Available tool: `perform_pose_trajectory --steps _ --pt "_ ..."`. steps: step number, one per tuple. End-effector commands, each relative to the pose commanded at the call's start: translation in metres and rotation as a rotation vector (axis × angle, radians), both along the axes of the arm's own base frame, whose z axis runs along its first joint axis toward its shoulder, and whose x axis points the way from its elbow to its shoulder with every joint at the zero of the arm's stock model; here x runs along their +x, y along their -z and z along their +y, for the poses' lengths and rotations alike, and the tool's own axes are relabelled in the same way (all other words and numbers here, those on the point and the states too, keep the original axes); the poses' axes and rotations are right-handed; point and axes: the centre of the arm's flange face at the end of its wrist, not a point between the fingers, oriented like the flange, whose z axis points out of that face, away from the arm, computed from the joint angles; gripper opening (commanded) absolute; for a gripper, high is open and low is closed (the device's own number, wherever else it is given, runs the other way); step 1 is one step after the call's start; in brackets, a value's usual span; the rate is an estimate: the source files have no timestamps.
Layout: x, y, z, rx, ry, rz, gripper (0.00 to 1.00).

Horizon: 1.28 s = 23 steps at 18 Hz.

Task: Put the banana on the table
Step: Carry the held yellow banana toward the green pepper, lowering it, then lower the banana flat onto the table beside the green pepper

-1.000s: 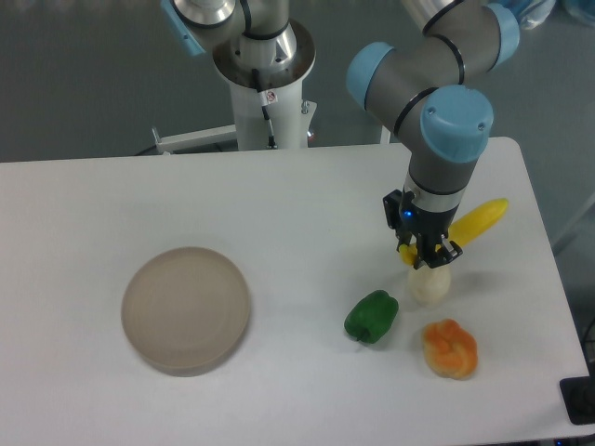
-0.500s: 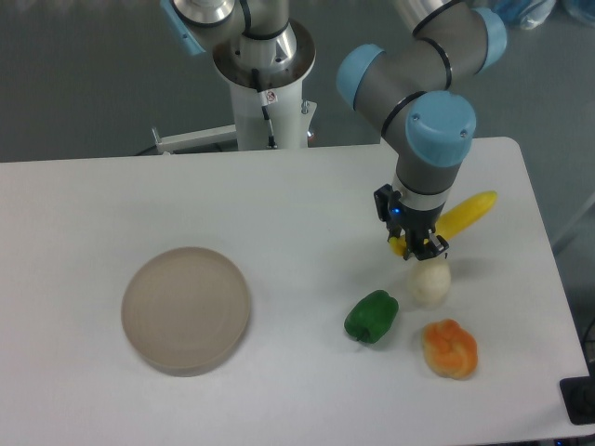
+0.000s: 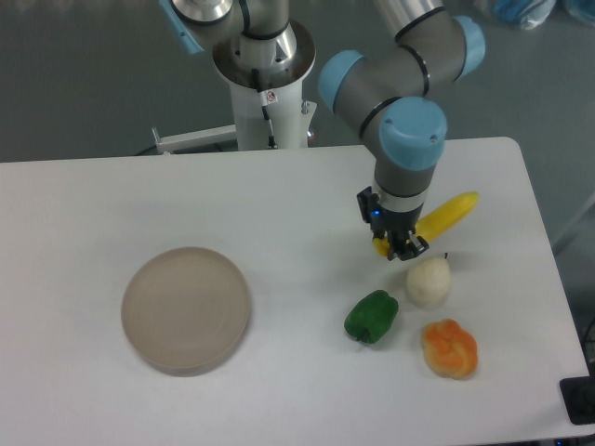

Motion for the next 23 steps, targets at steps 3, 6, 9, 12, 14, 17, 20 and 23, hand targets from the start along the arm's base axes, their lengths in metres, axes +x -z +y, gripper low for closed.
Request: perform_pose_trajectory --steps 3,6,9,12,14,17,20,23 --pt "0.046 0.016 0.03 0.016 -0.058 0.003 0.01" --pt "0.069 0.029 0.054 0.054 -0.125 0.016 0.04" --pt "0.072 0.042 0.071 0.089 -0.228 0.022 0.09" --pt "0.074 0.047 0.074 0.086 -0.241 0.014 0.39" --pt "0.079 0.054 0.077 0.075 -0.23 0.011 1.0" --pt "0.081 0.05 0.077 0.081 -0.229 0.014 1.0" --pt "0.078 0.034 0.078 0.106 -0.231 0.026 1.0" --pt "0.073 0.002 0.071 0.154 -0.235 0.046 1.0"
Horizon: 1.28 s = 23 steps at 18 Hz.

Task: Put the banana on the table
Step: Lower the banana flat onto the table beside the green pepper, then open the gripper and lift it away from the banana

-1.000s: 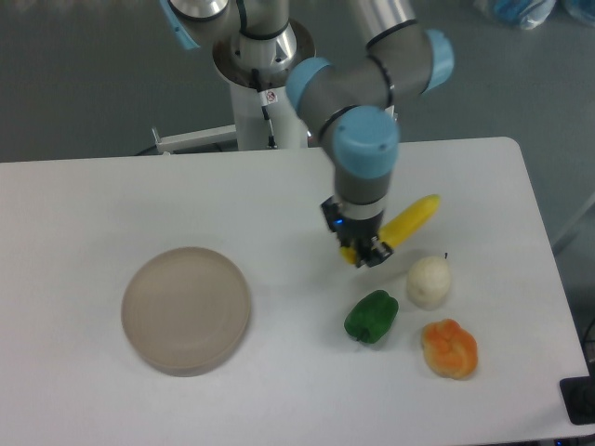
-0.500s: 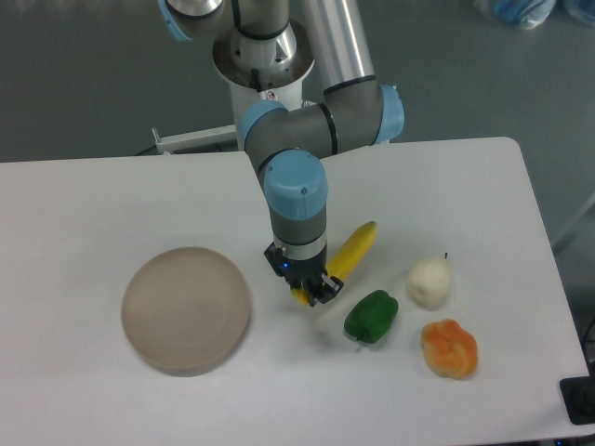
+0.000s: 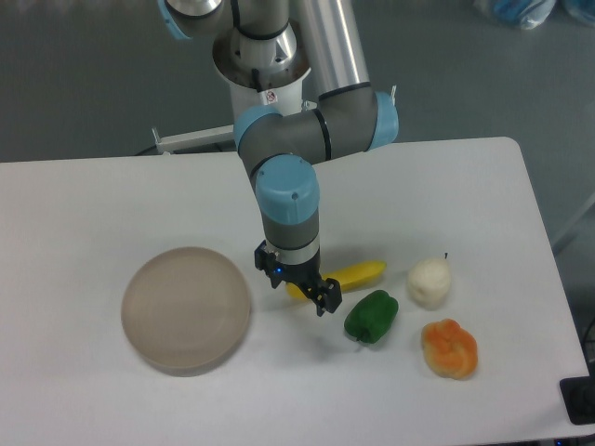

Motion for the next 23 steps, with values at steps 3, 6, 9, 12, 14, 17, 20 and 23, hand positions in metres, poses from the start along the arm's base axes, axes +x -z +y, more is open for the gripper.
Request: perform_pose_trajectory --steps 3,6,9,12,14,17,20,23 --pt "-0.017 -0.031 -0.014 0.043 -0.026 0.022 1.0" --pt "-0.031 -0.048 -0.016 0.055 -0.005 0.046 1.0" --pt "-0.057 -0.055 -0.027 0.016 0.084 0.069 1.0" --pt "-0.081 -0.05 -0.043 -0.035 0.167 0.062 1.0" --pt "-0.1 -0.047 -0.059 -0.066 0.183 0.031 1.0" --pt "-0.116 -0.041 -0.073 -0.106 0.222 0.005 1.0" --pt "-0.13 -0.035 -0.081 -0.12 0.228 -0.008 1.0" --pt "-0.138 -0.036 -0.086 -0.149 0.265 -0.04 1.0"
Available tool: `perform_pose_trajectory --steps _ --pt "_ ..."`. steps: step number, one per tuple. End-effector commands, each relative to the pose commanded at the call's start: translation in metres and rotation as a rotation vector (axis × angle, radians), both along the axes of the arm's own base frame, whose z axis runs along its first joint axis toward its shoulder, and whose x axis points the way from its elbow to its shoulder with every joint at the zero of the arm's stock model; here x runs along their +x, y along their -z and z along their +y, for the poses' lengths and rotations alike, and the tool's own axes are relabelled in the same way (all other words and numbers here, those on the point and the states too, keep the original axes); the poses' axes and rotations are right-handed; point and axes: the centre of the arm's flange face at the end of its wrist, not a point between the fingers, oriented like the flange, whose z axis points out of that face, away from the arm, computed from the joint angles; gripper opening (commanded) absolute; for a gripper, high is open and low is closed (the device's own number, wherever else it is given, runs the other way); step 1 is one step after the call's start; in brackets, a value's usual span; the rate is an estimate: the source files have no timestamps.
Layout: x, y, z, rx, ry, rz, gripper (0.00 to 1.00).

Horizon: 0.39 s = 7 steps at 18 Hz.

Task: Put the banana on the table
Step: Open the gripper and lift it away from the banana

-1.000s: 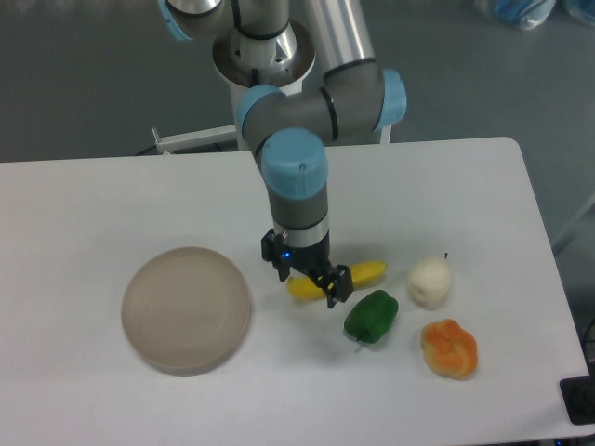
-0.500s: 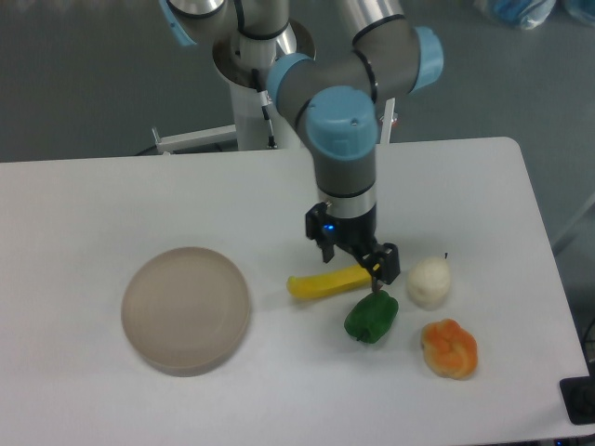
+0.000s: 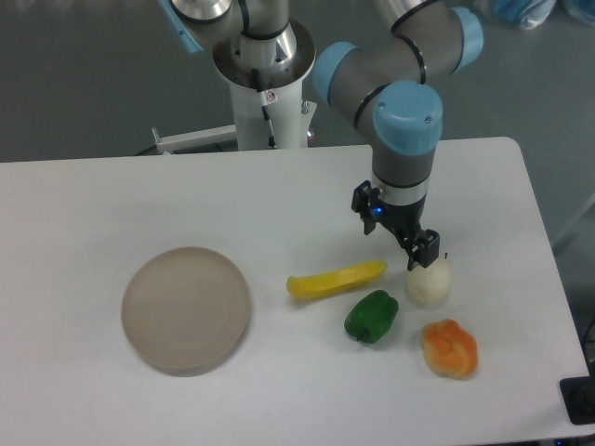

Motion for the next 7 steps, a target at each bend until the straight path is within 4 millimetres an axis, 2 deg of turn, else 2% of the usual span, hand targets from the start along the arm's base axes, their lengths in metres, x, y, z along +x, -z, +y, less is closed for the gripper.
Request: perform_pose_trajectory --steps 4,7 --pt "-0.01 -0.004 0.002 -0.04 0.025 -0.059 1.0" --pt "-0.013 -0.006 0.002 -0.007 0.016 -0.085 1.0"
